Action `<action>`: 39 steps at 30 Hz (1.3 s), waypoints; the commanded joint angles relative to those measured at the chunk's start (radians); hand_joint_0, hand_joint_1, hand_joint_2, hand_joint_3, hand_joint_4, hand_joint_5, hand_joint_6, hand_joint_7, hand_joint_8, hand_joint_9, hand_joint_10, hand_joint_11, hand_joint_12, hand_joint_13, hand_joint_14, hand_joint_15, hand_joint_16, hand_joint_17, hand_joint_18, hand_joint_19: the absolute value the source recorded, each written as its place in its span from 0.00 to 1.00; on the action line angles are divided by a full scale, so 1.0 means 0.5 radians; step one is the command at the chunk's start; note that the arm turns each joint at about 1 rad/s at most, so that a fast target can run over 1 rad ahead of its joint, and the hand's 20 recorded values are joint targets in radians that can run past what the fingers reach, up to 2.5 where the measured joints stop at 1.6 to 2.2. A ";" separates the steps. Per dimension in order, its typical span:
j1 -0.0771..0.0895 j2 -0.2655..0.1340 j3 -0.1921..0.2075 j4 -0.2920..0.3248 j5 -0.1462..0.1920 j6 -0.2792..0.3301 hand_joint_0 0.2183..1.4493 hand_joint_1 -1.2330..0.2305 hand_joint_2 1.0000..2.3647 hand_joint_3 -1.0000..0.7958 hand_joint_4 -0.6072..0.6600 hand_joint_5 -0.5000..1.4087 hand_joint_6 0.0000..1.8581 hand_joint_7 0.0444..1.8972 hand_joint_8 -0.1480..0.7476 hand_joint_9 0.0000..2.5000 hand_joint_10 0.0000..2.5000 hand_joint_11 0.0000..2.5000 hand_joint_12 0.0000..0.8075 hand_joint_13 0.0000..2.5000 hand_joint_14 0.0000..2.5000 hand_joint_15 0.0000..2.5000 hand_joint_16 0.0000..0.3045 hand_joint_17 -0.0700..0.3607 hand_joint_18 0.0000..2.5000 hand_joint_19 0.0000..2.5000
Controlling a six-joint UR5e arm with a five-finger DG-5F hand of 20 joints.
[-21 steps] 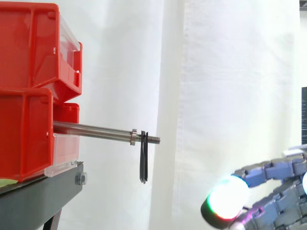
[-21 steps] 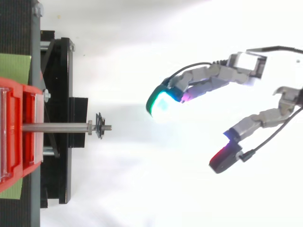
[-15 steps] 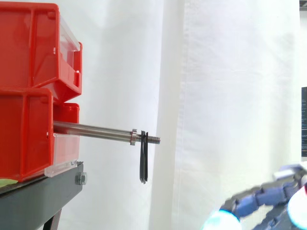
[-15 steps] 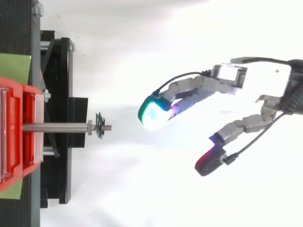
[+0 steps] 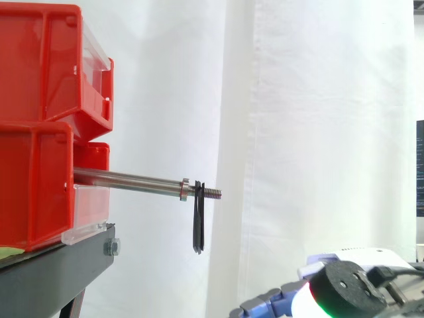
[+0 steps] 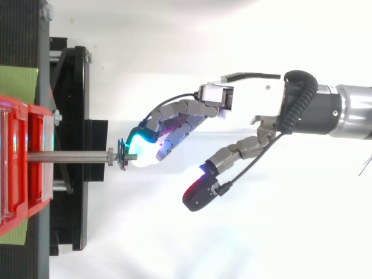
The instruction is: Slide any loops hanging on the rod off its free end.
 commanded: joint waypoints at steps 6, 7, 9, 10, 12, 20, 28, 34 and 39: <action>-0.056 -0.039 0.107 0.052 -0.092 -0.127 0.29 0.35 0.00 0.28 0.73 0.20 0.27 0.42 0.49 0.34 0.00 0.05 0.35 0.27 0.00 0.02 0.09 0.31 0.19 0.01; -0.062 -0.042 0.120 0.071 -0.095 -0.136 0.29 0.36 0.00 0.28 0.73 0.20 0.27 0.42 0.49 0.34 0.00 0.06 0.35 0.27 0.00 0.02 0.09 0.31 0.19 0.02; -0.077 -0.088 0.144 0.132 -0.113 -0.139 0.29 0.36 0.00 0.28 0.73 0.20 0.27 0.42 0.49 0.34 0.00 0.06 0.35 0.27 0.00 0.02 0.09 0.31 0.19 0.02; -0.080 -0.110 0.178 0.144 -0.129 -0.127 0.29 0.36 0.00 0.28 0.73 0.20 0.27 0.42 0.49 0.34 0.00 0.06 0.35 0.27 0.00 0.02 0.09 0.31 0.19 0.02; -0.083 -0.149 0.212 0.154 -0.144 -0.118 0.30 0.36 0.00 0.28 0.73 0.20 0.27 0.42 0.49 0.35 0.00 0.06 0.35 0.27 0.00 0.02 0.09 0.31 0.20 0.02; -0.129 -0.195 0.356 0.154 -0.356 -0.225 0.30 0.36 0.00 0.28 0.74 0.20 0.27 0.42 0.49 0.35 0.00 0.06 0.35 0.28 0.00 0.03 0.09 0.31 0.20 0.02; -0.151 -0.195 0.359 0.264 -0.475 -0.345 0.30 0.37 0.00 0.28 0.74 0.20 0.27 0.42 0.49 0.35 0.00 0.06 0.36 0.29 0.00 0.03 0.09 0.31 0.21 0.03; -0.169 -0.198 0.359 0.286 -0.506 -0.523 0.31 0.37 0.00 0.28 0.74 0.20 0.27 0.42 0.49 0.36 0.00 0.06 0.36 0.29 0.00 0.04 0.09 0.31 0.21 0.03; -0.172 -0.195 0.362 0.298 -0.503 -0.532 0.31 0.37 0.00 0.28 0.74 0.20 0.27 0.42 0.49 0.36 0.00 0.07 0.36 0.29 0.00 0.04 0.09 0.31 0.21 0.03</action>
